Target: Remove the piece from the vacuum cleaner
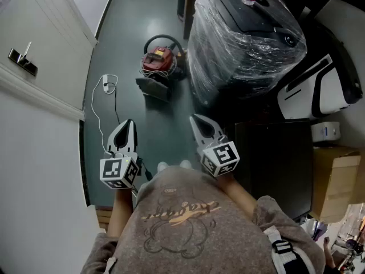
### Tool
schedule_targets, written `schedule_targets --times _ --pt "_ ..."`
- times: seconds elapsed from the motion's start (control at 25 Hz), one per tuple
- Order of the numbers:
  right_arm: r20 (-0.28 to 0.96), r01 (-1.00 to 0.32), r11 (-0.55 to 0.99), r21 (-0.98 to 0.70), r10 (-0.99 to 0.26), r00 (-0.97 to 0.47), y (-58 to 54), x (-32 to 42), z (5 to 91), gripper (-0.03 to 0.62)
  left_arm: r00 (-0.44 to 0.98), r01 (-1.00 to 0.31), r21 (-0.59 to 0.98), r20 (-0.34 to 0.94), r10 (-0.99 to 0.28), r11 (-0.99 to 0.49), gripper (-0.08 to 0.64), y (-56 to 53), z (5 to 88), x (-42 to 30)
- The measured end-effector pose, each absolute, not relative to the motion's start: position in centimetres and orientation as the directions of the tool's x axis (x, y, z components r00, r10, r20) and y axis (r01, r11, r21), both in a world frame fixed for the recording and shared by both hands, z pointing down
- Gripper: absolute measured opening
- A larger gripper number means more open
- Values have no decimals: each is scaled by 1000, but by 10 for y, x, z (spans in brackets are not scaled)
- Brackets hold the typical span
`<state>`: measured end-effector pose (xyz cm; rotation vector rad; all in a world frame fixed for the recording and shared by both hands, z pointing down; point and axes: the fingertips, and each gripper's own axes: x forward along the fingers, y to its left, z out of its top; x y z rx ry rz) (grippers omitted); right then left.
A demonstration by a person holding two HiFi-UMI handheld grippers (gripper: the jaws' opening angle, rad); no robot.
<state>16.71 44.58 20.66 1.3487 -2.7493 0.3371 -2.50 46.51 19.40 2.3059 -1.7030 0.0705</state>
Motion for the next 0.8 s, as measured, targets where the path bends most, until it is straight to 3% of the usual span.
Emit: schedule_targets --times 0.8 --pt "212 -747 631 -208 -717 -664 428 179 249 -2 263 -955 197 223 -939 -220 2 446 224 -10"
